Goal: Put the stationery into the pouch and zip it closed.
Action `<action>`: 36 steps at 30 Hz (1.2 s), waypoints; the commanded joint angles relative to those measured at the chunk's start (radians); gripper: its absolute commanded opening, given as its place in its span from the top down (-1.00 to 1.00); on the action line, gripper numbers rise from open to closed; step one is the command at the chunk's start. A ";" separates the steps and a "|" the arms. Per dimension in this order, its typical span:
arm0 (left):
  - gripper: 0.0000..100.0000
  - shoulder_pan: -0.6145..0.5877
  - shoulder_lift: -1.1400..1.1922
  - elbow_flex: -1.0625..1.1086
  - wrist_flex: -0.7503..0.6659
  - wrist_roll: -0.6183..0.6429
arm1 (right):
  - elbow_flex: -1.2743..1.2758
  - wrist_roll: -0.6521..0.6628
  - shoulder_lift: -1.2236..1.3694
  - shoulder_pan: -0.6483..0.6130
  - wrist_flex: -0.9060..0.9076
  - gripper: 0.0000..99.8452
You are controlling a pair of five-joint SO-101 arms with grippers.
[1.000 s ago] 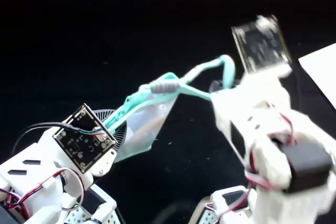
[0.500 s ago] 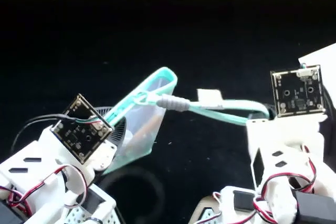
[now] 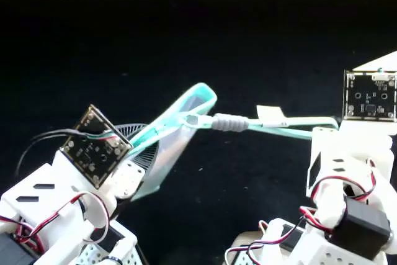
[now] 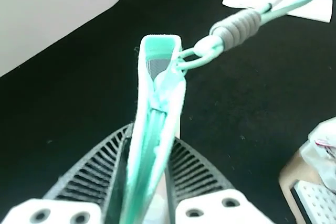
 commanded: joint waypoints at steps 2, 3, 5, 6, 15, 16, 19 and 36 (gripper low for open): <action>0.99 -0.056 -0.016 -0.074 -0.032 0.014 | 0.004 0.011 0.001 0.042 -0.028 0.98; 0.99 -0.056 -0.016 -0.076 -0.032 0.014 | 0.004 0.011 0.001 0.047 -0.028 0.98; 0.99 -0.056 -0.016 -0.076 -0.032 0.014 | 0.005 0.011 0.004 0.050 -0.028 0.98; 0.99 -0.056 -0.016 -0.076 -0.032 0.014 | 0.007 0.011 0.005 0.050 -0.028 0.98; 0.99 -0.056 -0.016 -0.117 -0.025 0.044 | -0.004 -0.017 -0.001 0.038 -0.061 0.98; 0.99 -0.054 -0.016 -0.111 -0.025 0.044 | -0.025 -0.044 -0.002 0.024 -0.068 0.98; 0.99 -0.050 -0.016 -0.077 -0.025 0.044 | -0.131 -0.146 -0.001 -0.061 -0.094 0.98; 0.99 0.012 -0.018 0.143 -0.031 0.048 | -0.952 -0.446 0.325 -0.473 -0.263 0.98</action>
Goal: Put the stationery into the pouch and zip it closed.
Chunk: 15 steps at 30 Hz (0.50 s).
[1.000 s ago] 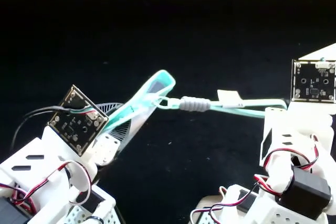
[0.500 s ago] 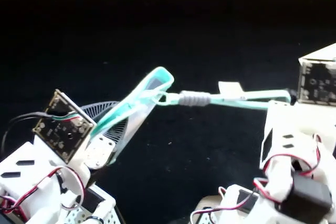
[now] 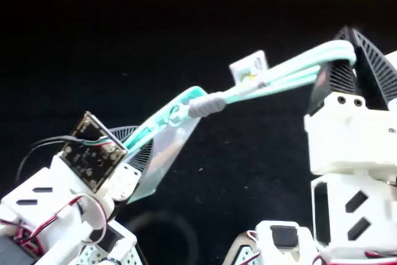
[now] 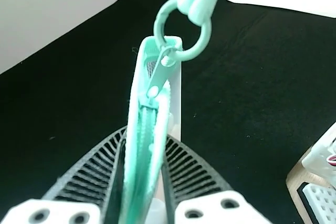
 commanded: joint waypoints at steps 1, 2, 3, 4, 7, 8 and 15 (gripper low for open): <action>0.99 0.007 -0.001 0.035 -0.014 0.015 | -0.183 -0.012 0.102 -0.071 -0.035 0.98; 0.99 0.007 -0.001 0.050 -0.015 0.015 | -0.220 -0.012 0.131 -0.093 -0.035 0.98; 0.99 0.007 -0.001 0.065 -0.015 0.015 | -0.252 -0.012 0.162 -0.116 -0.035 0.98; 0.99 0.007 -0.001 0.081 -0.017 0.015 | -0.282 -0.012 0.193 -0.142 -0.035 0.98; 0.99 0.007 -0.004 0.125 -0.049 0.015 | -0.331 0.012 0.286 -0.260 -0.035 0.98; 0.99 0.007 -0.015 0.139 -0.060 0.015 | -0.335 0.043 0.318 -0.305 -0.035 0.98; 0.99 -0.001 -0.056 0.199 -0.072 0.017 | -0.338 0.109 0.512 -0.585 -0.008 0.98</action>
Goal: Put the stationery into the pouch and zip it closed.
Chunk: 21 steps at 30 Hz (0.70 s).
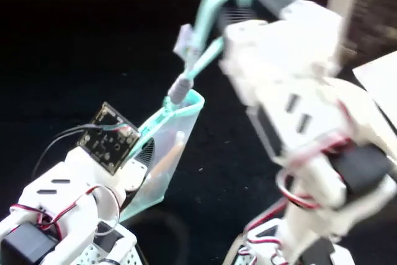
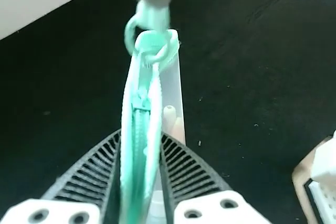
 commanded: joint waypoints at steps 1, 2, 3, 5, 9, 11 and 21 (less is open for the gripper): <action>0.99 0.004 -0.007 0.018 -0.012 0.008 | -0.027 0.015 0.077 -0.120 0.010 0.98; 0.99 0.004 -0.012 0.033 -0.012 0.008 | -0.027 0.015 0.099 -0.157 0.028 0.98; 0.99 0.005 -0.018 0.053 -0.014 0.008 | -0.027 0.015 0.120 -0.196 0.050 0.98; 0.99 0.005 -0.036 0.101 -0.018 0.008 | -0.028 0.015 0.154 -0.269 0.082 0.98; 0.99 0.008 -0.082 0.145 -0.015 0.008 | -0.028 0.018 0.183 -0.358 0.110 0.98; 0.99 0.010 -0.102 0.142 -0.018 0.003 | -0.030 0.018 0.185 -0.366 0.113 0.98; 0.76 0.048 -0.105 0.010 -0.011 0.003 | -0.030 0.018 0.185 -0.364 0.142 0.98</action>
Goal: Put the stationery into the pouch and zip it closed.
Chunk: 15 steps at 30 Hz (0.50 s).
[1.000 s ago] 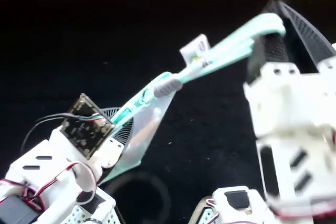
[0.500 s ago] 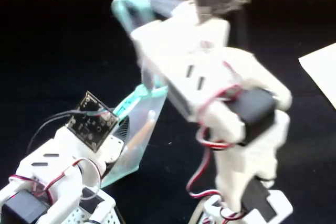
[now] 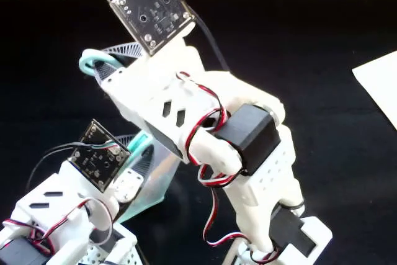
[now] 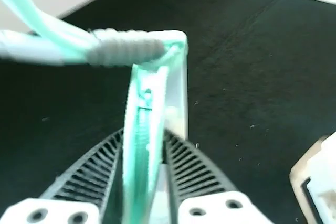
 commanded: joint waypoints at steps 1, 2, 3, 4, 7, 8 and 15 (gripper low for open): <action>0.75 0.028 -0.004 -0.036 -0.002 0.002 | -0.028 0.011 -0.002 -0.005 0.002 0.98; 0.75 0.035 -0.004 -0.038 -0.005 0.002 | -0.028 0.011 -0.002 -0.005 0.002 0.98; 0.75 0.038 -0.004 -0.038 -0.008 0.002 | -0.028 0.011 -0.002 -0.005 0.002 0.98; 0.75 0.038 -0.004 -0.042 -0.009 0.002 | -0.028 0.011 -0.002 -0.005 0.002 0.98; 0.75 0.038 -0.004 -0.082 -0.009 0.002 | -0.028 0.011 0.001 -0.004 0.002 0.98; 0.75 0.038 -0.004 -0.096 -0.009 0.002 | -0.028 0.011 0.002 -0.004 0.002 0.98; 0.75 0.038 -0.002 -0.131 -0.031 0.003 | -0.028 0.011 0.004 -0.004 0.010 0.98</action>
